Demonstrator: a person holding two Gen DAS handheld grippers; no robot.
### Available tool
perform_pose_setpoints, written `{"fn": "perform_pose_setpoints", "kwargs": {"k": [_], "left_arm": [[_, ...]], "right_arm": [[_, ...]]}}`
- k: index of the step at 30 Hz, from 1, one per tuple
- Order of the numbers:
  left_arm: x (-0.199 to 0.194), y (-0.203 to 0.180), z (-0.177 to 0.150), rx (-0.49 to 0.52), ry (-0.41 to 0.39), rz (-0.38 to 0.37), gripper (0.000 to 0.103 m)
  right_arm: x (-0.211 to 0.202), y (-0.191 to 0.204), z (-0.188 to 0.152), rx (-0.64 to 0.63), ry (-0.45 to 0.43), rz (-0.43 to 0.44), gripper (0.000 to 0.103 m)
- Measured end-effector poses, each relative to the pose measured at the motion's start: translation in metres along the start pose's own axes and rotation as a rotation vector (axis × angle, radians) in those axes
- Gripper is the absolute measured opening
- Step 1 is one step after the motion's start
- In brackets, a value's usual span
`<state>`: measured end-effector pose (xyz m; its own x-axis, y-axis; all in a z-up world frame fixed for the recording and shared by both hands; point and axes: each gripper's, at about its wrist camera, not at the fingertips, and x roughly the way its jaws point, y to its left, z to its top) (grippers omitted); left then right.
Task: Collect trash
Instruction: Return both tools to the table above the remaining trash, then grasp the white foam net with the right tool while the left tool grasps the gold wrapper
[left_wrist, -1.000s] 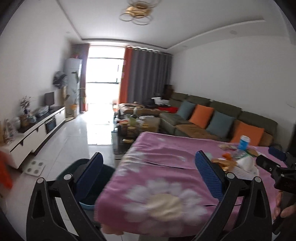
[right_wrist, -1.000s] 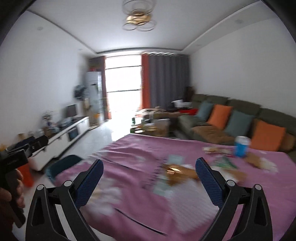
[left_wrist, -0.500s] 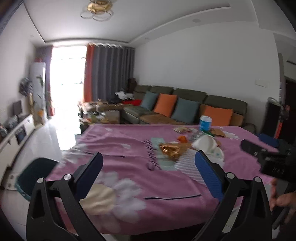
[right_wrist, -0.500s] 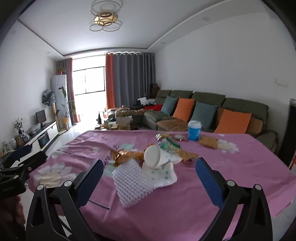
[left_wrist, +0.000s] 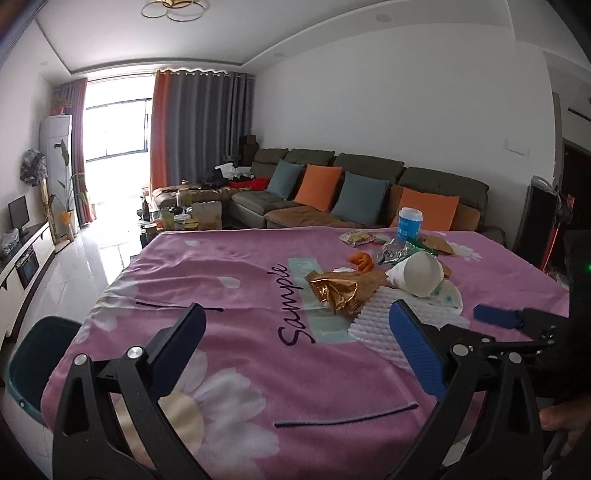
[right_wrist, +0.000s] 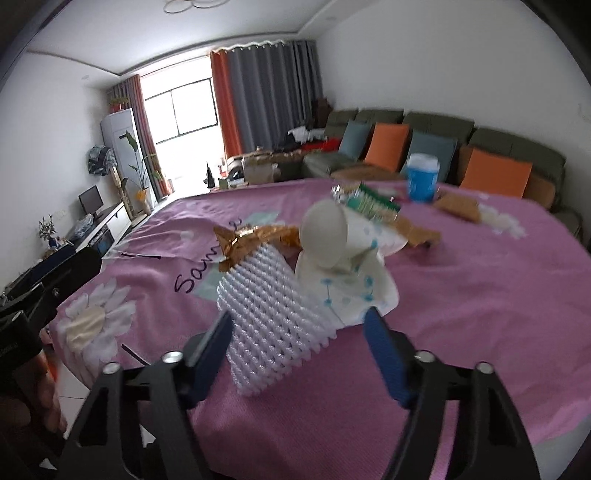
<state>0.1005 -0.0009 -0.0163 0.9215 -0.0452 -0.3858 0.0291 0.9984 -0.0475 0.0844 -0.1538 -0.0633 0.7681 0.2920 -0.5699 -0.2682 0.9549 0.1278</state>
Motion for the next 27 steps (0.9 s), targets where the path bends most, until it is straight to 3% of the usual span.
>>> {"fn": "perform_pose_setpoints", "kwargs": {"k": [3,9,16,20,27], "left_arm": [[0.018,-0.003,0.003,0.015,0.018,-0.025,0.097],[0.045,-0.016,0.007,0.068,0.036,-0.082,0.097],[0.089,-0.032,0.018,0.08,0.109,-0.144,0.097],[0.116,-0.038,0.022,0.071,0.169,-0.16,0.097],[0.16,-0.047,0.017,0.084,0.315,-0.167,0.071]], "right_arm": [[0.006,-0.002,-0.002,0.016,0.035,0.008,0.035],[0.007,-0.01,-0.004,0.066,0.064,0.055,0.013],[-0.019,-0.018,0.004,0.074,0.033,0.128,0.011],[-0.043,-0.024,0.01,0.088,-0.021,0.11,0.011],[-0.069,-0.041,0.025,0.114,-0.117,0.085,0.011]]}}
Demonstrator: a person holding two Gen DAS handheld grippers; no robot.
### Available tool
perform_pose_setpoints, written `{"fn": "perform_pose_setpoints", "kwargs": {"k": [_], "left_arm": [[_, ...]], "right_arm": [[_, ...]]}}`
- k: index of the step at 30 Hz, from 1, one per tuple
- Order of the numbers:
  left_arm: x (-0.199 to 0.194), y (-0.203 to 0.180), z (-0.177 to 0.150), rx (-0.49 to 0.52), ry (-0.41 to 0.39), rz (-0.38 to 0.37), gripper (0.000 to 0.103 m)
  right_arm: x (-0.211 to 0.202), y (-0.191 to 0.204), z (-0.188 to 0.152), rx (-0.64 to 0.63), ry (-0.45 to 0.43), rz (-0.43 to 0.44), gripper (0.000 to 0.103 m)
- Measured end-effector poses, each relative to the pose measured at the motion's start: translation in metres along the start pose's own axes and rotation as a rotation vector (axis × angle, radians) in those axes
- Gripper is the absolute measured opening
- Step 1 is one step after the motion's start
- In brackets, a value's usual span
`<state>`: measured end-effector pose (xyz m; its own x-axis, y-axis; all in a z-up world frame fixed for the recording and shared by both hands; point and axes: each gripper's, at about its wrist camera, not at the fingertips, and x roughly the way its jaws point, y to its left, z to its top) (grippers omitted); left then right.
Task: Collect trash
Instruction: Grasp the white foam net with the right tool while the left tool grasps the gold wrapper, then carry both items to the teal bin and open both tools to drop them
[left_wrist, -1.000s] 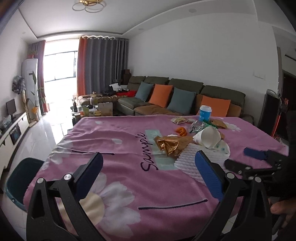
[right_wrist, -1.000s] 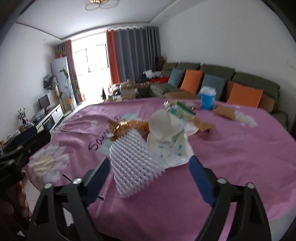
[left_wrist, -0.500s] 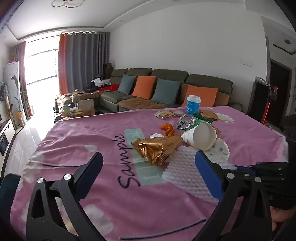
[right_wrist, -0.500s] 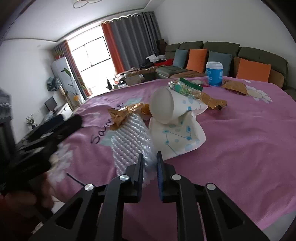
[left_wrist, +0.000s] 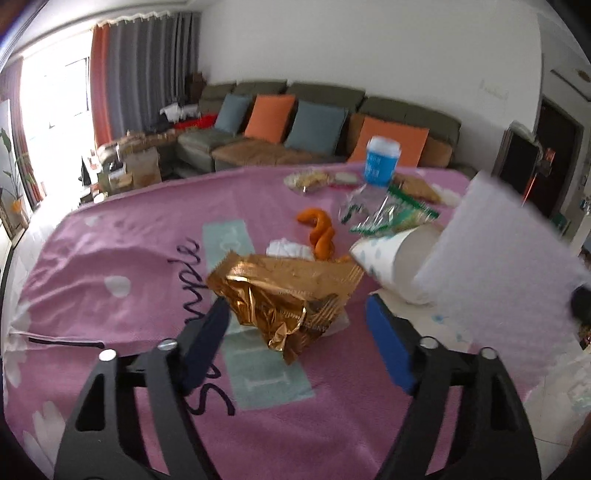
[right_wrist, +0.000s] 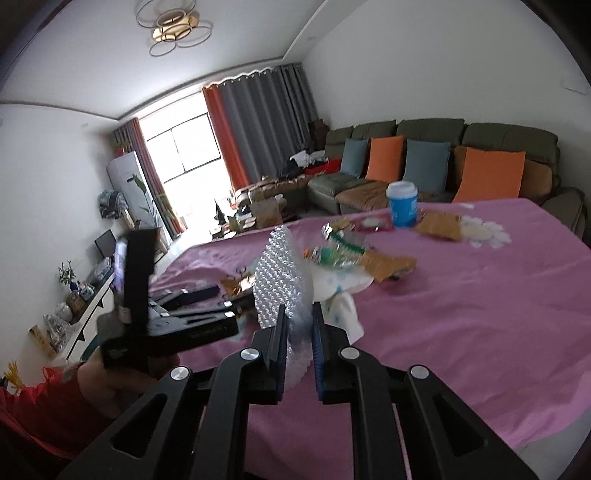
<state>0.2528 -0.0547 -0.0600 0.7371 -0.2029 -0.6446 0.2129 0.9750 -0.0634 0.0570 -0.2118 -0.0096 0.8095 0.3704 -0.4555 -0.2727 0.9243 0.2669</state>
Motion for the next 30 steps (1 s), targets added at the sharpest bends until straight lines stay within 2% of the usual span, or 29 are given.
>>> {"fn": "perform_pose_setpoints", "kwargs": {"k": [7,9,10,13,17,22,30], "left_arm": [[0.025,-0.001,-0.002,0.024,0.073,-0.001,0.047],[0.028,0.0,-0.001,0.023,0.078,-0.003,0.035],[0.029,0.001,-0.001,0.024,0.083,-0.005,0.025],[0.024,0.007,0.0,0.001,0.071,-0.022,0.014],[-0.004,0.012,-0.004,-0.019,0.015,-0.032,0.013],[-0.057,0.039,-0.012,-0.094,-0.076,-0.026,0.013],[-0.158,0.112,-0.047,-0.236,-0.206,0.121,0.013]], "right_arm": [[0.008,-0.005,0.003,0.024,0.003,0.016,0.011],[0.009,-0.005,0.005,0.025,0.0,0.023,0.011],[0.01,-0.004,0.004,0.023,-0.001,0.025,0.011],[0.01,-0.003,0.009,0.021,-0.009,0.032,0.011],[0.016,0.007,0.018,0.001,-0.022,0.059,0.011],[0.035,0.035,0.034,-0.056,-0.025,0.131,0.011],[0.089,0.115,0.049,-0.177,0.051,0.32,0.011]]}}
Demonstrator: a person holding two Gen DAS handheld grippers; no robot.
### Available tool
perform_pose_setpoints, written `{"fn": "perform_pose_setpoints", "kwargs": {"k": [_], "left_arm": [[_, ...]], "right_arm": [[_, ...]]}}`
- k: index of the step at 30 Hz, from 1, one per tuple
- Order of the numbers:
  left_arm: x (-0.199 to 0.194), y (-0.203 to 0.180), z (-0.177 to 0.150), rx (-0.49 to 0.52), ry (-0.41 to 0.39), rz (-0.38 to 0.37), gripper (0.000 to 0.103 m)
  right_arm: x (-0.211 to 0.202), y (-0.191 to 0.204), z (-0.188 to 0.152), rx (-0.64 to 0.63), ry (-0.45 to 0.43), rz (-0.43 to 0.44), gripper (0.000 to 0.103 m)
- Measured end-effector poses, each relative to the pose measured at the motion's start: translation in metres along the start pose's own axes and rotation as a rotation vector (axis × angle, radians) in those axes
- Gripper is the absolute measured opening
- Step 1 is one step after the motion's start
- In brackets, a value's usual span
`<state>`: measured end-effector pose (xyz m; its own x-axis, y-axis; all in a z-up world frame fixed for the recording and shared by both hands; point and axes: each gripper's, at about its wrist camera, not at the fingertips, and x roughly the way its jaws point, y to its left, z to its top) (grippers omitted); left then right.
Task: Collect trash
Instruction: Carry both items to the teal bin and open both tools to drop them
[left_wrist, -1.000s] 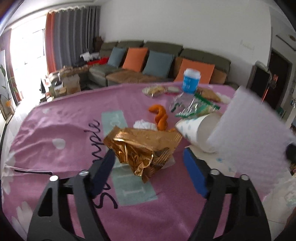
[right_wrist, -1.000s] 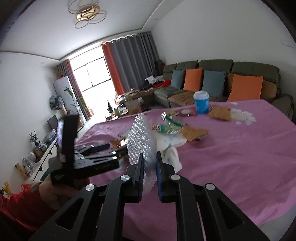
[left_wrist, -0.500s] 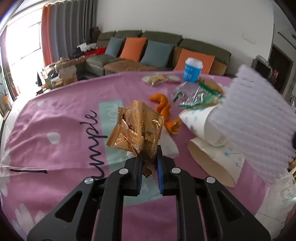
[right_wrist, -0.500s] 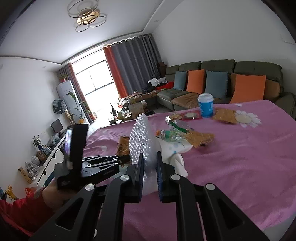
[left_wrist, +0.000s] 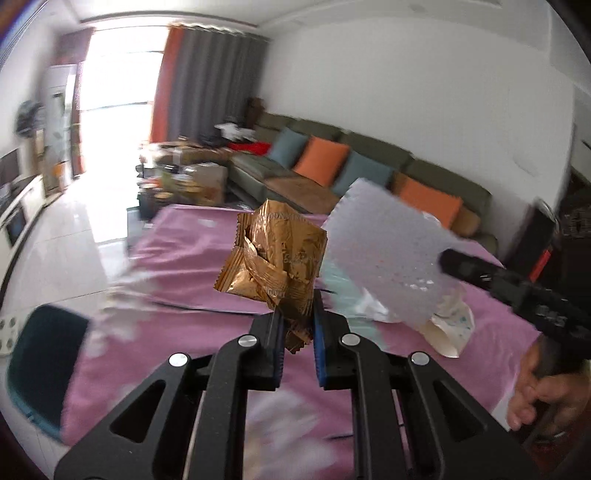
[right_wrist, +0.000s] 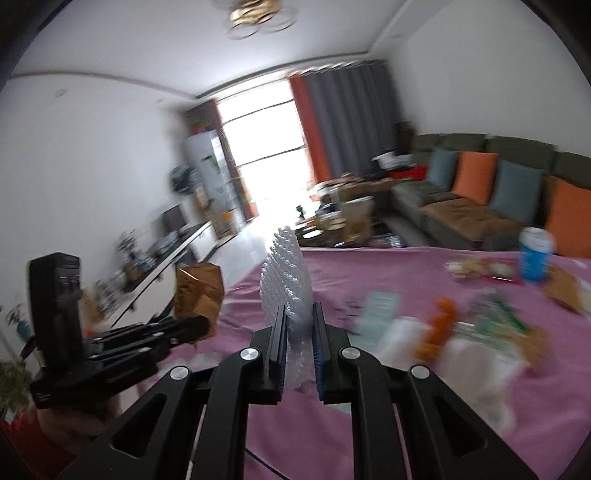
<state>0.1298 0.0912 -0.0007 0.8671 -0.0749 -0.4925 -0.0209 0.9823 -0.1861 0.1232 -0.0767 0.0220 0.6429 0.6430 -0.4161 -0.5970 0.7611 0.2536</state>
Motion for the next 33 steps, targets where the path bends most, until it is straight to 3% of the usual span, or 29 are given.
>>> {"fn": "perform_pose_setpoints", "kwargs": {"k": [9,14,20,28,33], "left_arm": [[-0.067,0.102,-0.013,-0.11,-0.045,0.209,0.013],[-0.093,0.159,-0.03,-0.178,-0.029,0.311,0.013],[-0.103,0.214,-0.049,-0.273,0.001,0.34,0.013],[-0.072,0.256,-0.067,-0.392,0.067,0.276,0.014],[-0.053,0.276,-0.076,-0.466,0.099,0.278,0.015]], "right_arm": [[0.113,0.104,0.022,-0.126,0.188,0.255,0.011],[0.16,0.154,0.027,-0.187,0.273,0.324,0.011],[0.212,0.2,0.016,-0.23,0.397,0.331,0.011],[0.271,0.222,-0.004,-0.213,0.545,0.301,0.014],[0.295,0.237,-0.015,-0.231,0.599,0.283,0.016]]}}
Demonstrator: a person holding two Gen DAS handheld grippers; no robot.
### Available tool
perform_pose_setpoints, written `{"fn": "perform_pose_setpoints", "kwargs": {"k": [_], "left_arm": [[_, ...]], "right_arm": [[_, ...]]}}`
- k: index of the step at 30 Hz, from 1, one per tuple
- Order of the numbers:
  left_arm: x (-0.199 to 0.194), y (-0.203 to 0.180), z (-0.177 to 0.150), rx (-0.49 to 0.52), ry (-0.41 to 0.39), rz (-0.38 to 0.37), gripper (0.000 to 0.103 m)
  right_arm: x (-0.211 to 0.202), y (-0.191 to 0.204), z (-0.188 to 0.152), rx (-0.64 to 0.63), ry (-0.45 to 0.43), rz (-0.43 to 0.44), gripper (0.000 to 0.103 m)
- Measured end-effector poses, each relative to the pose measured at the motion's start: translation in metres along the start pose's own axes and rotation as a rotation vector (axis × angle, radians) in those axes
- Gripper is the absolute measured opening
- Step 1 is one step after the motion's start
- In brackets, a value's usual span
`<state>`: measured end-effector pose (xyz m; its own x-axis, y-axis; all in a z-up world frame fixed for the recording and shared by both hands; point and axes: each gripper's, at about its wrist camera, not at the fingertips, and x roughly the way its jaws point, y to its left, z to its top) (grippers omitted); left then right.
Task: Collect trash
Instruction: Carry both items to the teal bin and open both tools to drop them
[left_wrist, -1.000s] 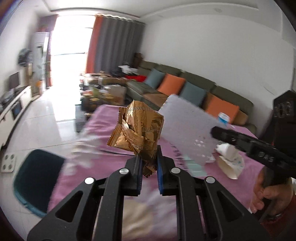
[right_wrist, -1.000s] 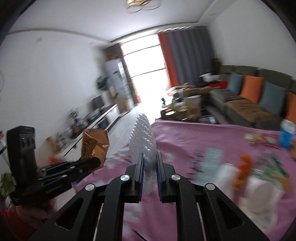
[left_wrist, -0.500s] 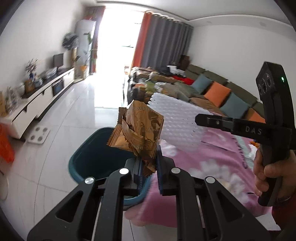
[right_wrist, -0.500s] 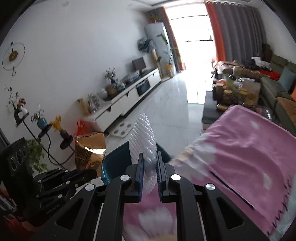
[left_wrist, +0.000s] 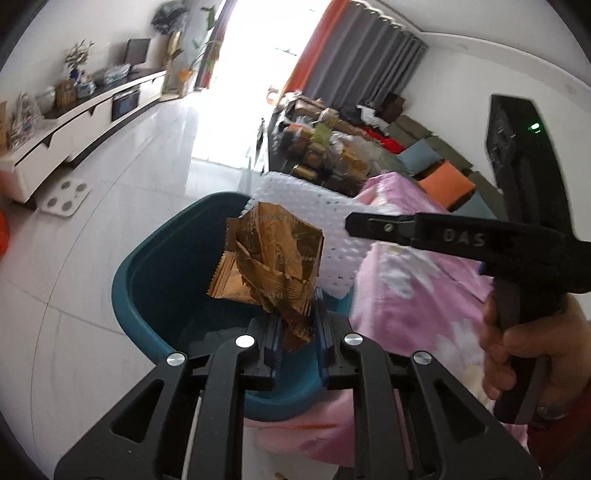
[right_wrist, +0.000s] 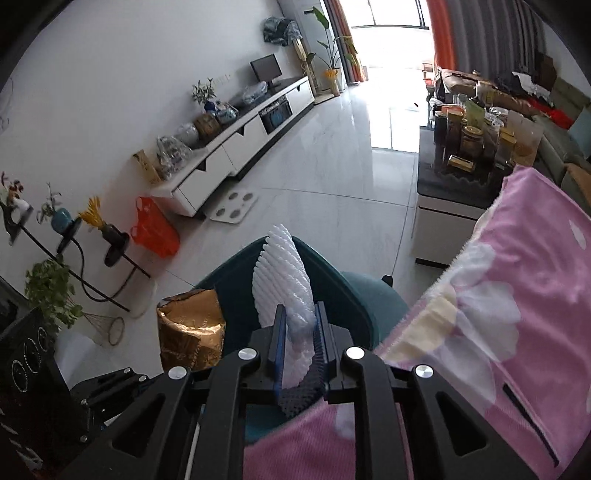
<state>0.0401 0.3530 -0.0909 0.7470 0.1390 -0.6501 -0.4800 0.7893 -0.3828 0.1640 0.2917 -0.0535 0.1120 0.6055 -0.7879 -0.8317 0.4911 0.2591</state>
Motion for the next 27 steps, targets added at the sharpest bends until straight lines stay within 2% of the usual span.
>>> {"fn": "perform_pose_setpoints", "kwargs": {"k": [2,5,7,9,12,13,17,22,27], "left_arm": [[0.007,0.005,0.0,-0.009,0.013,0.009,0.023],[0.015,0.008,-0.003,-0.015,0.018,0.015,0.035],[0.019,0.008,-0.002,-0.013,0.014,0.038,0.035],[0.015,0.011,0.001,-0.027,-0.003,0.04,0.044],[0.004,0.006,0.003,-0.011,-0.043,0.055,0.051],[-0.003,0.003,0.004,-0.004,-0.057,0.062,0.059],[-0.046,-0.014,0.011,0.043,-0.168,0.091,0.079],[-0.118,-0.044,0.017,0.106,-0.358,0.151,0.096],[-0.169,-0.088,0.007,0.175,-0.487,0.163,0.097]], "right_arm": [[0.004,0.001,0.001,-0.001,0.009,-0.007,0.022],[0.006,0.001,0.003,0.002,0.008,0.006,0.043],[0.004,-0.002,0.003,0.008,-0.003,0.0,0.044],[-0.001,-0.008,0.001,0.026,-0.015,0.003,0.044],[-0.018,-0.017,-0.003,0.036,-0.065,0.006,0.047],[-0.027,-0.018,-0.006,0.037,-0.089,0.01,0.05],[-0.07,-0.016,-0.021,-0.008,-0.213,-0.019,0.063],[-0.132,-0.013,-0.057,-0.062,-0.374,-0.06,0.083],[-0.197,-0.017,-0.101,-0.105,-0.535,-0.168,0.092]]}}
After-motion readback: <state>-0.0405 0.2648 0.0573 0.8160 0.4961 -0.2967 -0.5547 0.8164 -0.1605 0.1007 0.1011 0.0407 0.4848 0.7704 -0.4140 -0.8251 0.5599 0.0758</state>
